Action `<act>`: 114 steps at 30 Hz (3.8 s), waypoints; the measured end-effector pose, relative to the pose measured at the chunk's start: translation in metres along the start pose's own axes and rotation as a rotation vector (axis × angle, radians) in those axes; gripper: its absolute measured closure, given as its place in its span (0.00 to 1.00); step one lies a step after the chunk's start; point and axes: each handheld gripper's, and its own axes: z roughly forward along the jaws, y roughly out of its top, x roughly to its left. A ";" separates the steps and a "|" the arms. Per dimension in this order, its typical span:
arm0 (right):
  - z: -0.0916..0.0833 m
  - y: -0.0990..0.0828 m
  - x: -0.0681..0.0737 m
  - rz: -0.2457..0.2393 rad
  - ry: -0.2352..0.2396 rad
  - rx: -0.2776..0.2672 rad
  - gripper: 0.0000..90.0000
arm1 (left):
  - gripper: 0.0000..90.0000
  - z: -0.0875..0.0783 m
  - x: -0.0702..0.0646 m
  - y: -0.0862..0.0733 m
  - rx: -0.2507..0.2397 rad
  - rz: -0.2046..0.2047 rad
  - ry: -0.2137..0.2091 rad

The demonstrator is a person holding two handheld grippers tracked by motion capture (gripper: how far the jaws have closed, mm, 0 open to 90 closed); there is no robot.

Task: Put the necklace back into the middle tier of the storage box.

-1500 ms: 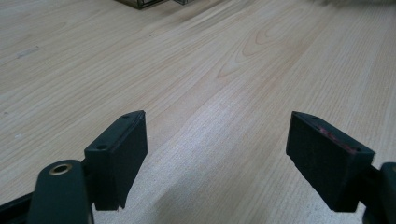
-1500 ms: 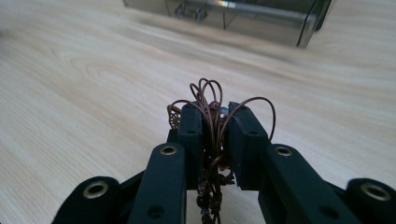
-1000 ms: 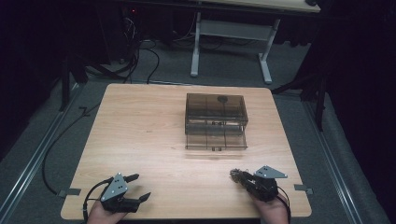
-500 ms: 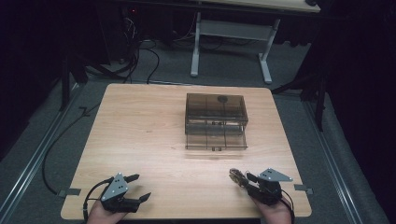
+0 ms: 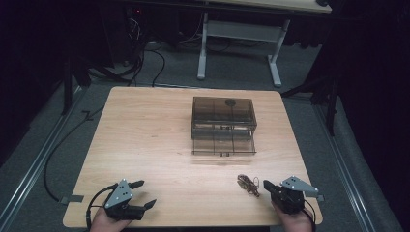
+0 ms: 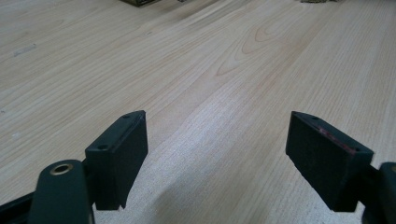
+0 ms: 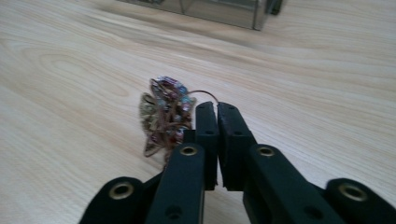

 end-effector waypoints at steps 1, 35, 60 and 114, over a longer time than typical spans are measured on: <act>0.000 0.000 0.000 0.000 0.000 0.000 1.00 | 0.24 0.000 0.000 0.000 0.000 0.000 0.000; 0.031 0.041 -0.008 -0.008 0.041 0.504 0.88 | 0.23 -0.001 0.000 0.000 -0.003 0.008 -0.011; 0.027 0.077 0.004 -0.070 0.088 0.705 0.82 | 0.23 0.001 -0.001 0.000 0.014 0.019 -0.020; 0.063 0.107 0.025 -0.203 0.086 0.760 0.89 | 0.23 0.001 -0.001 0.000 0.012 0.015 -0.024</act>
